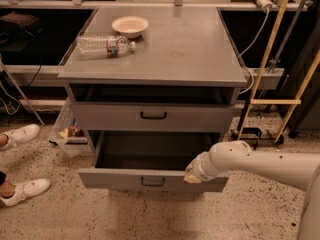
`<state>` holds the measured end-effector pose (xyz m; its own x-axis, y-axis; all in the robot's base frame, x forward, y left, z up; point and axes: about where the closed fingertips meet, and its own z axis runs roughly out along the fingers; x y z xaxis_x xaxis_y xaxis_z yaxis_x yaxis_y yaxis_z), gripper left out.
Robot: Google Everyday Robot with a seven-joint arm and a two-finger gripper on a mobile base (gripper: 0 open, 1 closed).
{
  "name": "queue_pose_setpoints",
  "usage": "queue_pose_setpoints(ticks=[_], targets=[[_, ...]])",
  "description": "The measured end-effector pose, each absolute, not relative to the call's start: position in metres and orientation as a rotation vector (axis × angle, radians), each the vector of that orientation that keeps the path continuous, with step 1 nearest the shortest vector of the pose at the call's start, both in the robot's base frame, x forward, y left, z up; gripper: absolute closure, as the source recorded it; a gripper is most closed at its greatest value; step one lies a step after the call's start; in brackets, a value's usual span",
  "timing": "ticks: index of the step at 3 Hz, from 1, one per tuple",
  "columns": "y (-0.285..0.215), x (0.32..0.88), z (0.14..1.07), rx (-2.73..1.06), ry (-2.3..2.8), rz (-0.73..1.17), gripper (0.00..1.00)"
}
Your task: Open middle drawer
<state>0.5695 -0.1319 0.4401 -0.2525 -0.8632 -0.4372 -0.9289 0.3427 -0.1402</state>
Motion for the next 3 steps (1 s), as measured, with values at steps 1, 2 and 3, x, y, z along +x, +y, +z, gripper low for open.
queue_pose_setpoints(ticks=[1,2,3], targets=[[-0.132,0.569,0.440,-1.569,2.174,0.202,1.00],[-0.132,0.559,0.436,-1.589,2.186,0.214,1.00],[-0.132,0.559,0.438,-1.589,2.186,0.214,1.00]])
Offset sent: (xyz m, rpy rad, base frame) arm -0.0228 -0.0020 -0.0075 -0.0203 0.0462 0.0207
